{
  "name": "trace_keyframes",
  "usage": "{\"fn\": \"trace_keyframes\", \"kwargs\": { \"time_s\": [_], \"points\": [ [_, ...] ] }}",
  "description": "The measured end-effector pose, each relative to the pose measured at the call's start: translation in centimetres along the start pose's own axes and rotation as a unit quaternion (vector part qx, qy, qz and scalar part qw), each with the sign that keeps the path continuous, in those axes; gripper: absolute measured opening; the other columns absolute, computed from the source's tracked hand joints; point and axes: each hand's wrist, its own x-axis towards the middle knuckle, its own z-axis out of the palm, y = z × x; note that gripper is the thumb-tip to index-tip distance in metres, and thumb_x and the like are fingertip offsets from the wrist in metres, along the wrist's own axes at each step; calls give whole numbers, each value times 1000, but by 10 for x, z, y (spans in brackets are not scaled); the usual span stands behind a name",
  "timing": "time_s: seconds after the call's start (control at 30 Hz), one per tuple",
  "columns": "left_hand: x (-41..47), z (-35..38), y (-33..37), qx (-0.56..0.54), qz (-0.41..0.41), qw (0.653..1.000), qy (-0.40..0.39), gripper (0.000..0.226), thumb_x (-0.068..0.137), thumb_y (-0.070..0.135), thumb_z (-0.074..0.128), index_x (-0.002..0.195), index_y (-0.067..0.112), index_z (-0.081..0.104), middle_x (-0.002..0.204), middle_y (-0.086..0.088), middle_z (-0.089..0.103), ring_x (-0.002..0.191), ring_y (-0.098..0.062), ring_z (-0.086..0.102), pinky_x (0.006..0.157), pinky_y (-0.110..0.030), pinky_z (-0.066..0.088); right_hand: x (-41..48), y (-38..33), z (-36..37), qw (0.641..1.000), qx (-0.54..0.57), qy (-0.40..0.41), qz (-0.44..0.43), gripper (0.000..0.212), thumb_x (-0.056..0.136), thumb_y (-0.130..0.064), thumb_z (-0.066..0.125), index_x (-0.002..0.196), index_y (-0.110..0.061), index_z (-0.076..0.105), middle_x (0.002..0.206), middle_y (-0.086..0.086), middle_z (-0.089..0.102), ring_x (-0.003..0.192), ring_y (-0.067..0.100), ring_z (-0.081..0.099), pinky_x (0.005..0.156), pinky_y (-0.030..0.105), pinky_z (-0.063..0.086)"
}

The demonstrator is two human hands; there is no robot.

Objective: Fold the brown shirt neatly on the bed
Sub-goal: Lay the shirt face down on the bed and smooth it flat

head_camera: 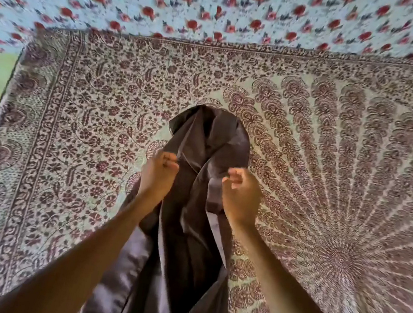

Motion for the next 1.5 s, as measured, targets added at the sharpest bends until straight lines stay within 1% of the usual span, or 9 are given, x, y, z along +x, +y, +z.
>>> {"fn": "trace_keyframes", "kwargs": {
  "time_s": [0.17,0.27,0.43,0.6,0.7,0.83,0.93,1.17,1.5],
  "points": [
    [57,32,5,45,-35,998,-38,70,81,35,71,135,4,40,132,-20,49,127,-38,41,103,-48,39,51,9,37,976,-135,24,169,83,77,-41,74,142,-11,33,142,18,38,122,39,46,95,50,47],
    [66,33,14,62,-39,996,-45,56,84,37,69,128,7,51,121,-17,59,117,-35,52,96,-41,44,69,10,41,958,-82,35,271,62,80,-43,70,127,-10,48,123,15,59,115,38,56,93,51,48],
    [63,26,34,-32,-45,998,-24,12,93,26,57,99,16,53,77,0,54,78,-25,53,68,-31,39,67,-11,24,983,63,74,158,15,91,-23,62,85,-9,59,73,-4,58,65,12,54,65,27,38],
    [27,-9,52,-240,-92,964,-65,30,90,34,62,112,13,61,100,-1,68,95,-22,65,87,-37,55,35,-44,-17,983,104,90,120,19,98,-22,51,99,-4,57,84,3,60,78,22,56,71,30,40],
    [-13,-47,69,-210,-62,973,-75,18,86,32,69,95,17,65,82,4,68,76,-11,64,60,-16,51,1,-73,-60,988,93,96,73,29,100,-25,49,101,2,59,87,16,63,80,31,58,73,42,41],
    [-83,-108,102,-135,-4,991,-23,17,91,33,62,97,17,64,88,-3,67,84,-24,63,73,-32,50,-49,-120,-130,993,27,112,24,41,99,-36,49,124,-7,63,101,17,71,91,30,66,69,30,44],
    [-135,-156,129,-108,49,991,58,18,95,28,54,94,12,60,89,-13,63,82,-29,58,72,-35,45,-90,-145,-192,983,-64,166,-38,51,96,-50,36,113,-14,68,89,12,71,76,26,65,56,25,33],
    [-274,-244,193,-110,132,965,198,30,96,29,54,112,5,63,98,-14,64,97,-29,61,75,-35,43,-187,-181,-355,930,-172,325,1,21,100,-20,46,107,-16,66,92,12,64,81,36,60,61,29,32],
    [-431,-251,254,-142,274,931,197,28,94,38,55,98,12,64,85,-4,63,80,-25,58,65,-31,42,-290,-185,-507,901,-162,403,-13,21,91,-5,53,107,-5,65,100,20,64,90,42,58,76,49,47]
  ]
}}
